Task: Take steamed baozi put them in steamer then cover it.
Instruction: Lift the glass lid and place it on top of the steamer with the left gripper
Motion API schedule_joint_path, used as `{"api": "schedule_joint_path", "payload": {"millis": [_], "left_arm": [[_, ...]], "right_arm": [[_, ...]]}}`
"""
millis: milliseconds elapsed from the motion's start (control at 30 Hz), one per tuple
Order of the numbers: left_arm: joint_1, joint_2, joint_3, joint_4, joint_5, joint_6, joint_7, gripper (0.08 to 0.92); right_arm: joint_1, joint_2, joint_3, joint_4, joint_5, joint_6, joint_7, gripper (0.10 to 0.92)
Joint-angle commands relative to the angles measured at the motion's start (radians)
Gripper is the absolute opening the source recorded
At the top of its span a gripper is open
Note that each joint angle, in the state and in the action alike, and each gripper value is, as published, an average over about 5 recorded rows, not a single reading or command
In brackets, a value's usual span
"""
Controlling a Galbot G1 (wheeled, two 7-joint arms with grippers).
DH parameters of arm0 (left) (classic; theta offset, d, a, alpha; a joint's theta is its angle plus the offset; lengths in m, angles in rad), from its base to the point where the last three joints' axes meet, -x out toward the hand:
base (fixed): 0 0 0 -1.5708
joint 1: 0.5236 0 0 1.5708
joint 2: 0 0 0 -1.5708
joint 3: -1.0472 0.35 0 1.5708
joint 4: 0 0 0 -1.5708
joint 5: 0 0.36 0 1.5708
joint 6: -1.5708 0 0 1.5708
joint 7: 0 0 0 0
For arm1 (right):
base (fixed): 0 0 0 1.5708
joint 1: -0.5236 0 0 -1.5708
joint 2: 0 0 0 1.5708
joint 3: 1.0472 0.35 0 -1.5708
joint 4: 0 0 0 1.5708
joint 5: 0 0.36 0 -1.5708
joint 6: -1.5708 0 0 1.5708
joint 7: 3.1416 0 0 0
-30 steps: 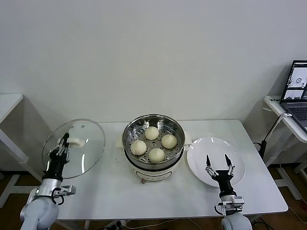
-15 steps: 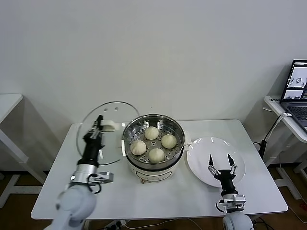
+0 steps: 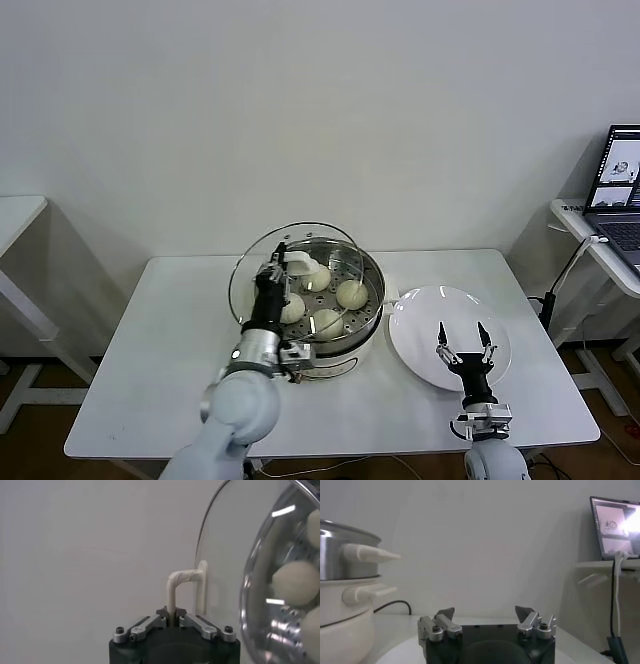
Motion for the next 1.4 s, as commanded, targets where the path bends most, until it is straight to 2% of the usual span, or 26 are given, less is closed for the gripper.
{"api": "schedule_joint_path", "payload": {"millis": [33,667,1400], "left_arm": [[-0.09,-0.116,0.102,0.123,0.224,0.063,0.122,0.19],[-0.108,-0.175,0.096,0.247,0.294,0.049,0.119,0.19],[-0.112,-0.178,0.081,0.267,0.316,0.042,0.137,0.19]], "right_arm": [[0.007,0.006,-0.001,-0.015,-0.007,0.001,0.001,0.823],[0.019,0.011,0.0,-0.034,-0.011,0.003,0.0,0.823],[0.029,0.016,0.001,-0.048,-0.015,0.007,0.0,0.823]]}}
